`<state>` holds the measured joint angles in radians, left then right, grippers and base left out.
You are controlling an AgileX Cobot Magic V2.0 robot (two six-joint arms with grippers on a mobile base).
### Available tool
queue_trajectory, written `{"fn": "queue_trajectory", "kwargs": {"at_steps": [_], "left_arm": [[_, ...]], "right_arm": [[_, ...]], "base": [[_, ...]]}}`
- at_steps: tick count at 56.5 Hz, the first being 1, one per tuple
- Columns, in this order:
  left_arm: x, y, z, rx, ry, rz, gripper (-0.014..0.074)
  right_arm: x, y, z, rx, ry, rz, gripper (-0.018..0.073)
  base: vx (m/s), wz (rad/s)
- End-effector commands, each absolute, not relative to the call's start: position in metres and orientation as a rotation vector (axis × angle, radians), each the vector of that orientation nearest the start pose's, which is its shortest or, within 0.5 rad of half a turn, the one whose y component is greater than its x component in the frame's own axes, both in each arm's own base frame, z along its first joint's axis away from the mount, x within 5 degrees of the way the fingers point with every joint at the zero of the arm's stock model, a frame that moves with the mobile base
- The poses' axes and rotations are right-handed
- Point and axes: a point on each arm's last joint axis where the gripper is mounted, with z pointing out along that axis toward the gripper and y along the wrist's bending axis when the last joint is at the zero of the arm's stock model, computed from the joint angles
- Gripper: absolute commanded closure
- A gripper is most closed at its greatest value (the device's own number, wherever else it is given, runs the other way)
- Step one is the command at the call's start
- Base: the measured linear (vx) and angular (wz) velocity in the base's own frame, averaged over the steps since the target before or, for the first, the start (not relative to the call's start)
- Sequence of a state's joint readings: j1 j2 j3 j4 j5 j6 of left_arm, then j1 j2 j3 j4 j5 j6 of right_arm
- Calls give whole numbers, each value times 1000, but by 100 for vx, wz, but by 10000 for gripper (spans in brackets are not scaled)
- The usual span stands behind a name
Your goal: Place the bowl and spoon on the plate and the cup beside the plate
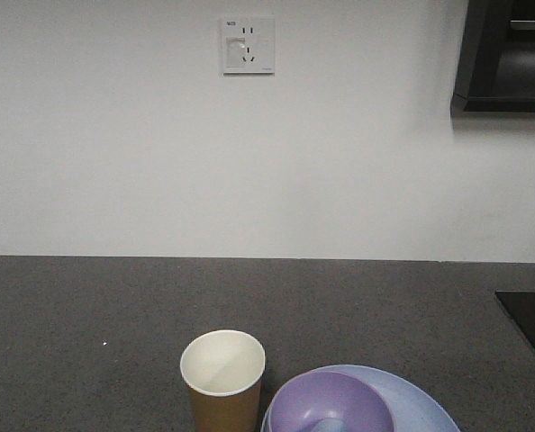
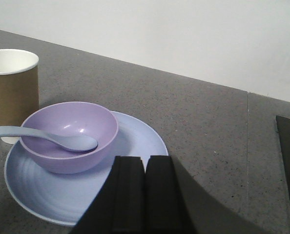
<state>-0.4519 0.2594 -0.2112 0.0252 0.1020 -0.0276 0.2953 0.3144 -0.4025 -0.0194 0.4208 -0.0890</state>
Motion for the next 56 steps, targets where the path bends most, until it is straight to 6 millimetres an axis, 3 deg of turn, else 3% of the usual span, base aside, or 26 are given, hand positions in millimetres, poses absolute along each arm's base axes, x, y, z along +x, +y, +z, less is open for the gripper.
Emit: {"fn": "queue_trajectory", "kwargs": {"at_steps": [1,13,56], "left_arm": [[64,-22,254,234,1483,-287,599],[55,-8,210,93,1496,-130,599],[54,-7,208,84,1524,-108,599]], "right_arm": [[73,21,307,-342,1674,127,565],[73,21,307,-342,1674,127,565],[73,21,307,-342,1675,126,565]], "base": [[0,0],[0,0],[0,0]]}}
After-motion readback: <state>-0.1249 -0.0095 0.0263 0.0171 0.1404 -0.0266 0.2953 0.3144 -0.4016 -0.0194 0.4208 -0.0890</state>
